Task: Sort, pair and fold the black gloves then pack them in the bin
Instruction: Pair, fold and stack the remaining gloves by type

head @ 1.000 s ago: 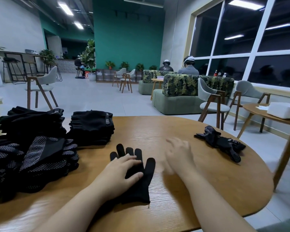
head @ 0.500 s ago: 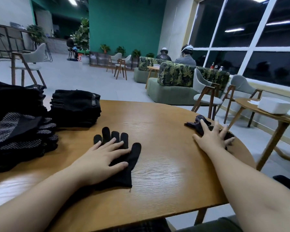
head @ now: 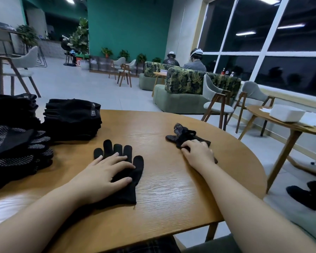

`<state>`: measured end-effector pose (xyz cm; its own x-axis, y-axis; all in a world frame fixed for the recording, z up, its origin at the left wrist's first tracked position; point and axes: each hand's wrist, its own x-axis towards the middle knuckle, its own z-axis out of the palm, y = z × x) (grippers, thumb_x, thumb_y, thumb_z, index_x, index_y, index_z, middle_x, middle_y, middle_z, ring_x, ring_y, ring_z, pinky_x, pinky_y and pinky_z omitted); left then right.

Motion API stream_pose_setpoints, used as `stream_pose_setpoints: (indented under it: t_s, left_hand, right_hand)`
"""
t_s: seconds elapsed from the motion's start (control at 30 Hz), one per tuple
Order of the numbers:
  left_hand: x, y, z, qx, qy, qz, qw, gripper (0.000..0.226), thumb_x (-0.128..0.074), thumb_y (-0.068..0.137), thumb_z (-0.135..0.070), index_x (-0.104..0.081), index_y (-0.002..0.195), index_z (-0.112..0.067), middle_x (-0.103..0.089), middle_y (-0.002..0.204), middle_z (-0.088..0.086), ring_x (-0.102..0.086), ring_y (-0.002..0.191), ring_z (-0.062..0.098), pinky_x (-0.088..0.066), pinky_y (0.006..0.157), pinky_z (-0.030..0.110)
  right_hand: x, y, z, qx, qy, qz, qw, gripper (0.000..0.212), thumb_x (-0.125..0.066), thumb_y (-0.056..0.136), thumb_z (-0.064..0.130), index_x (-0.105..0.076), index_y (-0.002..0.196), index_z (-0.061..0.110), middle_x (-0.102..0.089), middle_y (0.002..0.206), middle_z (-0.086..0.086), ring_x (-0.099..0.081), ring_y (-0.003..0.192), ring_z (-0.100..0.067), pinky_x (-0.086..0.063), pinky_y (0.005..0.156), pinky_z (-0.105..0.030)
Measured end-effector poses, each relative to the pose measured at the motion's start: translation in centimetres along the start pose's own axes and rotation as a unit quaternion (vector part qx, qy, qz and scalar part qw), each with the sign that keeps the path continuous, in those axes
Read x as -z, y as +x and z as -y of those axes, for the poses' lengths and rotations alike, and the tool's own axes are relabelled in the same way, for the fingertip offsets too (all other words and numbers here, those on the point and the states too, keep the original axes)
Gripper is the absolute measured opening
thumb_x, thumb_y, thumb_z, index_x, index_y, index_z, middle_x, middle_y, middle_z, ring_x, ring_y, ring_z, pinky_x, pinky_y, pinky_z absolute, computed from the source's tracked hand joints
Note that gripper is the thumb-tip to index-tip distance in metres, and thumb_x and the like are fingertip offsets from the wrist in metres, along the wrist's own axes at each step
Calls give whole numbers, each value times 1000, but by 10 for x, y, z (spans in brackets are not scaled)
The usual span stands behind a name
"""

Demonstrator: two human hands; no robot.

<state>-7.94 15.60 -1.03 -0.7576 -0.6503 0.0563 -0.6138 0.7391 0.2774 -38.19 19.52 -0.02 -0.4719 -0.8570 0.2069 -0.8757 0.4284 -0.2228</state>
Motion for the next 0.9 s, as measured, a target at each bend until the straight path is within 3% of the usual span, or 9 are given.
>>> stream_pose_setpoints:
  t_s: [0.1,0.23,0.33,0.4,0.47,0.57,0.67,0.8,0.9]
  left_hand:
    - [2,-3,-1,2,6,9,1000,105,9,40,-98,-27,130,-56,-11,152,-25,3,142,-3,5,117,30]
    - [4,-8,0,1,13,30,999,105,5,40,-99,-23,132,-56,-7,152,-25,6,142,-1,6,116,31]
    - [5,-11,2,-3,8,38,999,93,3,42,-99,-18,125,-62,-6,152,-25,7,142,-1,8,116,30]
    - [5,-14,4,-4,9,41,999,91,3,41,-99,-16,123,-63,-5,152,-26,8,142,-2,8,116,30]
    - [6,-17,5,-3,6,44,999,86,3,43,-98,-15,120,-65,-3,152,-27,10,139,-6,9,116,29]
    - [8,-22,5,-4,8,44,999,85,1,47,-95,-16,125,-63,-1,153,-27,13,134,-10,10,114,27]
    - [7,-25,6,-3,13,35,999,90,0,51,-93,-18,132,-59,-1,153,-26,14,135,-9,10,114,26]
    - [3,-28,7,-1,5,11,1000,97,5,50,-94,-20,136,-58,-1,153,-27,14,139,-7,10,115,26]
    - [2,-28,8,0,5,4,1000,96,8,50,-94,-18,136,-60,2,154,-26,15,139,-7,10,115,26]
  right_hand:
    - [-2,-16,18,9,5,-11,1000,21,-47,93,48,-59,102,32,-55,118,8,-44,117,-21,-30,99,-45]
    - [3,-23,29,-38,8,-14,999,26,-49,92,49,-56,82,26,-61,103,6,-52,111,-22,-10,110,-55]
    - [4,-23,38,-88,24,-18,996,27,-53,90,43,-56,104,20,-61,111,1,-48,119,-25,-5,111,-58]
    - [5,-23,45,-119,21,-27,992,45,-57,88,40,-42,121,13,-56,122,-4,-42,126,-27,-5,111,-57]
    - [4,-23,51,-125,3,-26,992,55,-58,87,39,-34,128,10,-49,130,-7,-35,131,-28,-5,112,-58]
    - [5,-20,57,-113,-25,-12,993,52,-58,88,36,-37,131,15,-42,137,-8,-25,135,-28,-4,111,-59]
    - [4,-21,58,-67,-33,-58,996,35,-57,89,32,-50,122,23,-46,131,-3,-30,128,-24,-14,110,-51]
    - [6,-29,64,32,32,-141,989,14,-54,92,25,-61,104,26,-56,113,5,-42,114,-20,-35,92,-35]
    - [10,-39,73,110,94,-117,983,15,-53,88,12,-60,99,20,-59,106,4,-46,108,-19,-40,87,-33]
